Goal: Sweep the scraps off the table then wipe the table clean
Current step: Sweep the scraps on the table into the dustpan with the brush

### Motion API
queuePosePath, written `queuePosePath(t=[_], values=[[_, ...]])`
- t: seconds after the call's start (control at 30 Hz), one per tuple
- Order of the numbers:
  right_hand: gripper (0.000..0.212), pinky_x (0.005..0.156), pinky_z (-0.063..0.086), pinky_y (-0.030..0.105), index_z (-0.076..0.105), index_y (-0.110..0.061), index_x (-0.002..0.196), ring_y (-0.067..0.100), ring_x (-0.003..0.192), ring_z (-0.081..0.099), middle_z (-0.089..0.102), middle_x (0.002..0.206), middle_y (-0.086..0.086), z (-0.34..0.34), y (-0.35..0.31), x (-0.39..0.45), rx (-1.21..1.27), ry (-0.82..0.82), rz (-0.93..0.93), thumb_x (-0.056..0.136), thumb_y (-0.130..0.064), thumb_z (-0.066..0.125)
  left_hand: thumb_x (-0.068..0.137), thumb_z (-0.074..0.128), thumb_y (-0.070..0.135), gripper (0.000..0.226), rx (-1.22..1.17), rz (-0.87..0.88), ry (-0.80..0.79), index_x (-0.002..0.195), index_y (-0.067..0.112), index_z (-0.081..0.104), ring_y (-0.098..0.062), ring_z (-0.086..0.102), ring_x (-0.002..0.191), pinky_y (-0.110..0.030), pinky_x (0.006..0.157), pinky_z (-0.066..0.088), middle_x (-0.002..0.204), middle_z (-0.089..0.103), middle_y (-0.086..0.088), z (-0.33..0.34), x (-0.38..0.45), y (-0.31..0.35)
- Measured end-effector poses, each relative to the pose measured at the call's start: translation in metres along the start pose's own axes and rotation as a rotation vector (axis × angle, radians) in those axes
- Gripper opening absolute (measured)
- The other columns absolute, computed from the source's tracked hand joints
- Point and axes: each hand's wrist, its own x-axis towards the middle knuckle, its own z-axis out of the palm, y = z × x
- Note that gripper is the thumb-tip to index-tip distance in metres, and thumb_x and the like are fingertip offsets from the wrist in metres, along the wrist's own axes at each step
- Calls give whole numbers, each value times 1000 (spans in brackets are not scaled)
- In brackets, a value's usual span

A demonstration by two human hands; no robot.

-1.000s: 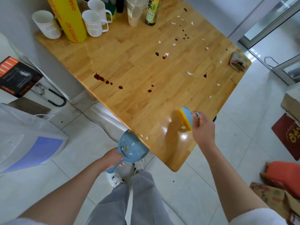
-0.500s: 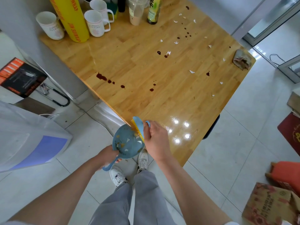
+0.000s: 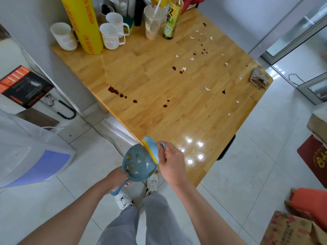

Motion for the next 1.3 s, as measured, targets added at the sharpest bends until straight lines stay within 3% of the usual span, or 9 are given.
queuePosePath(t=[0.13,0.27,0.43,0.53,0.77,0.97,1.07,1.17,1.3], values=[[24,53,44,29,68,-8,100,16,61,56,65,82,4,-5,-8,8,-4,-195,-38,104,-18,46,91,48,15,20,-25,9,32,102,9,64,-17,69,77,-20,58,49,88,72,-8,-6,-8,-2],[30,45,22,19,51,-12,74,9,47,33,39,58,-7,-7,-9,24,56,-86,37,103,-16,47,98,47,13,18,-25,-6,72,107,11,62,-14,68,77,-18,57,49,89,72,-6,-8,-11,-6],[37,46,25,30,38,-16,67,11,47,31,35,55,-5,-1,0,31,76,-259,52,103,-15,45,97,47,17,21,-40,-2,118,113,17,62,-23,69,94,-32,82,55,104,72,-8,-5,-13,-4],[36,50,41,41,53,-8,74,26,54,53,56,58,10,-12,15,39,159,-171,115,101,-28,42,90,48,26,24,-52,-2,117,108,22,63,-24,69,97,-34,85,55,104,72,-6,-3,-17,-1],[26,47,32,18,64,-18,89,14,55,47,50,58,-7,-22,27,50,133,-117,37,102,-26,44,96,49,13,21,-27,-58,138,101,19,68,-17,68,83,-19,63,49,92,72,-2,-4,-5,-3],[37,53,46,30,67,-18,98,14,59,58,60,62,-2,-17,27,49,147,-67,62,98,-41,37,95,52,13,19,-80,-76,147,87,24,66,-13,67,77,-18,59,48,84,70,3,-15,13,-8],[32,56,48,37,67,-22,96,18,62,61,63,65,2,-17,26,50,142,-44,118,99,-38,39,92,53,17,17,-73,-93,128,99,16,69,-23,69,88,-31,74,54,96,72,-8,-23,6,-19],[24,57,50,44,67,-19,96,23,63,62,63,66,5,-13,19,51,145,-54,144,102,-26,45,72,48,33,43,-89,-98,126,103,11,69,-28,70,92,-37,84,55,98,73,-12,-31,-12,-21],[25,61,51,44,67,-15,99,24,67,64,64,69,6,-17,4,53,169,-90,127,103,-26,45,92,52,17,20,-142,-101,164,94,8,69,-21,70,73,-28,67,54,82,75,-10,-40,-28,-13]])
